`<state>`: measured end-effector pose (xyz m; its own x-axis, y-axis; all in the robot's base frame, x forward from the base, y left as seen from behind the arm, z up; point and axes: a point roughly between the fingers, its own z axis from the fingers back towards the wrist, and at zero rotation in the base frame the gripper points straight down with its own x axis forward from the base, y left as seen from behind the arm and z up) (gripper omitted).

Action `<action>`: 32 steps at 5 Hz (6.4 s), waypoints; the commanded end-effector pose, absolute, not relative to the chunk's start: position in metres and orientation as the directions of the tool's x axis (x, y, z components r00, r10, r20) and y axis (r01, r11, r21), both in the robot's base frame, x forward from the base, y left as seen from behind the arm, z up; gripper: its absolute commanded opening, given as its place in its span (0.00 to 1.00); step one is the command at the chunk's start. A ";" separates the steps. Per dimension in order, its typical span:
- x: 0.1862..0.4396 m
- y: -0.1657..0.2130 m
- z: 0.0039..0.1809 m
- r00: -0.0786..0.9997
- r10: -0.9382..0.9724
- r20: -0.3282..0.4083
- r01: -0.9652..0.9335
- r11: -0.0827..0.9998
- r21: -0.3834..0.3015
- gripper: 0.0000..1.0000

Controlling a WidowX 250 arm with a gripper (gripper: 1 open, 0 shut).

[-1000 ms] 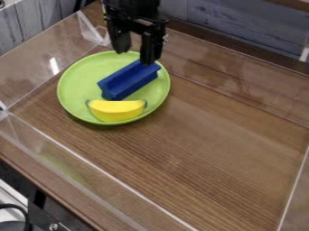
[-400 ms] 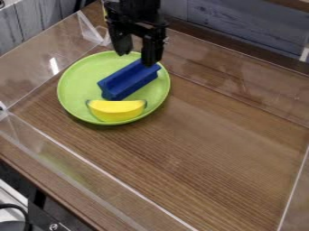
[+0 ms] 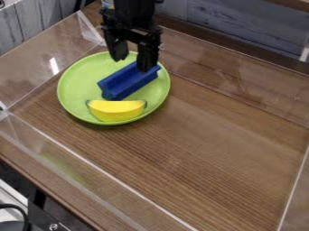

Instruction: Remove the blue object from inside the green plate and put it on the table

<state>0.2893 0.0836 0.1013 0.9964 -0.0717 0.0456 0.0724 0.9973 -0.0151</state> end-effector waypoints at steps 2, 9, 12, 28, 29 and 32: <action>0.286 0.089 0.097 0.996 -0.058 0.065 0.060 0.998 -0.023 1.00; 0.292 0.098 0.076 0.997 -0.043 0.058 0.046 0.998 -0.046 1.00; 0.298 0.099 0.073 0.998 -0.042 0.051 0.044 0.998 -0.042 1.00; 0.315 0.085 0.075 0.996 -0.051 0.067 0.054 0.998 -0.034 0.00; 0.316 0.081 0.081 0.996 -0.061 0.071 0.063 0.998 -0.031 0.00; 0.318 0.068 0.101 0.992 -0.089 0.085 0.091 0.996 -0.021 0.00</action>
<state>0.3098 0.0671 0.0766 0.9968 -0.0795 0.0098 0.0799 0.9955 -0.0518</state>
